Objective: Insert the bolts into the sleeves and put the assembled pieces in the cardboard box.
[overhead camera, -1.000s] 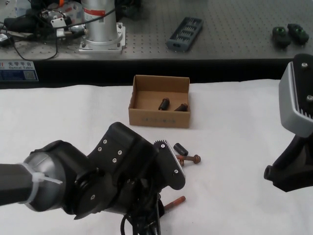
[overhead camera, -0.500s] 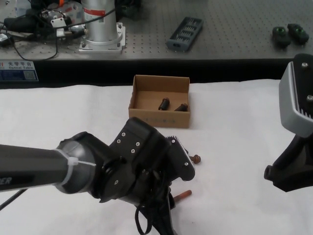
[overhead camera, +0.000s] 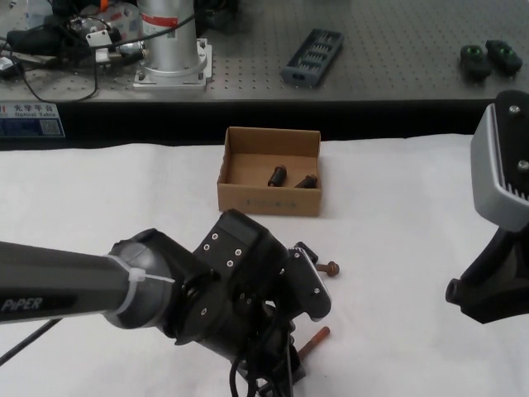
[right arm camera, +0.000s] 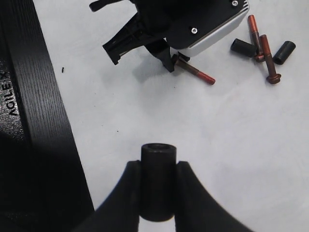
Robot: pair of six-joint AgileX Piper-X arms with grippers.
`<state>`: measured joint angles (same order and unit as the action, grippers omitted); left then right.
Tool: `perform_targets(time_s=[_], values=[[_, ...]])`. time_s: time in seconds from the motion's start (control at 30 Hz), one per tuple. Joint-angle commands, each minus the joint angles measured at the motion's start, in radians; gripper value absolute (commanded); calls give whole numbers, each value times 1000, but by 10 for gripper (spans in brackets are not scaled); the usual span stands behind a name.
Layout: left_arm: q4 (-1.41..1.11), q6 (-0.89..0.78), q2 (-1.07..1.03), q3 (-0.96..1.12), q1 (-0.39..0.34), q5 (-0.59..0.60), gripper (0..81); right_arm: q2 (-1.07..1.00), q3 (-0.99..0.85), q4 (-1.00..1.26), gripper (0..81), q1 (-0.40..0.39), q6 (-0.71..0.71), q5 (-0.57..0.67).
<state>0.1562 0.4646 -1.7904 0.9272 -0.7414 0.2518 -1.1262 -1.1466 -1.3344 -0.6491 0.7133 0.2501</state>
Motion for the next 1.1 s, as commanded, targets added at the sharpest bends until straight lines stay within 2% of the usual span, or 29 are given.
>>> perform_targets(time_s=[0.0, 0.13, 0.27, 0.4, 0.5, 0.8, 0.93, 1.07], values=[[54, 8, -19, 6, 0, 15, 230, 10, -5, 4, 28, 0, -2, 13], [67, 15, -20, 6, 0, -35, 197, 10, -5, -1, 28, 0, -2, 13], [67, 15, -20, 6, 0, -39, 11, 10, -5, -1, 28, 0, -2, 13], [67, 21, -16, 6, 0, -39, 7, 10, -5, -1, 28, 0, -2, 13], [78, 88, 6, 6, 0, -57, 7, 10, -5, -1, 28, 0, -2, 13], [124, 512, 115, 6, 37, -50, 7, 10, -5, -1, 28, 0, -2, 13], [236, 839, 136, 6, 79, -4, 7, 10, -5, 4, 28, 0, 10, 13], [347, 1201, 135, 6, 119, -12, 7, 10, -5, 36, 28, 0, 51, 13]])
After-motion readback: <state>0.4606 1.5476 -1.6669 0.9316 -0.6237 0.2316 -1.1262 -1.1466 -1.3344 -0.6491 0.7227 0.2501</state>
